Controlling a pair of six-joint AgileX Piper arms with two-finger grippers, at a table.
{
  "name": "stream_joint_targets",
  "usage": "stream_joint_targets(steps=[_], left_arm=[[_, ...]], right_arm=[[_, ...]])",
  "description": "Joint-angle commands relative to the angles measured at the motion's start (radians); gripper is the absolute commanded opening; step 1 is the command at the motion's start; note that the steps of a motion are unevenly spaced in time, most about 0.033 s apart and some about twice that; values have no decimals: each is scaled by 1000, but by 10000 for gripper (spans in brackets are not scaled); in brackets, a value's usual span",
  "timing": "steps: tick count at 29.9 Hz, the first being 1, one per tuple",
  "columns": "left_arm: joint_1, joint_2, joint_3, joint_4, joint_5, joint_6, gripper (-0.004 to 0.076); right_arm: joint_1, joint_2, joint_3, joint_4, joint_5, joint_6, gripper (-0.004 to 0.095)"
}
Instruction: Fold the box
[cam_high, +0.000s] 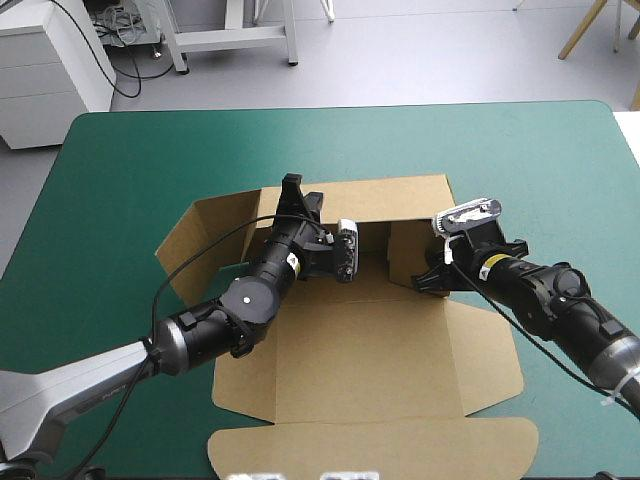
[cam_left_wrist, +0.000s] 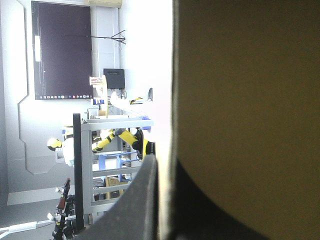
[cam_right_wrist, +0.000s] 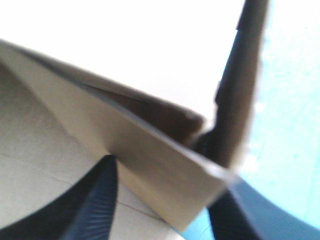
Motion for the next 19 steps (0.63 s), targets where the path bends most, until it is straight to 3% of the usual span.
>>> stream_joint_targets(steps=[1,2,9,12,14,17,19], left_arm=[[1,-38,-30,106,17,-13,-10],[1,-38,-30,106,17,-13,-10],[1,-38,-30,106,15,-13,-8],[1,-38,-30,102,23,-32,50],[1,-38,-30,102,46,-89,170],[1,-38,-30,100,62,-104,499],[1,-36,-30,100,62,-104,659]], right_arm=[[2,-25,-26,-10,-83,3,36],[2,-25,-26,-10,-85,1,-14],[2,-25,-26,-6,-102,1,-18],[2,-25,-26,1,-110,1,-18],[2,-25,-26,1,-114,1,-18],[2,-25,-26,1,-123,1,-18],[2,-25,-26,1,-129,1,-18]])
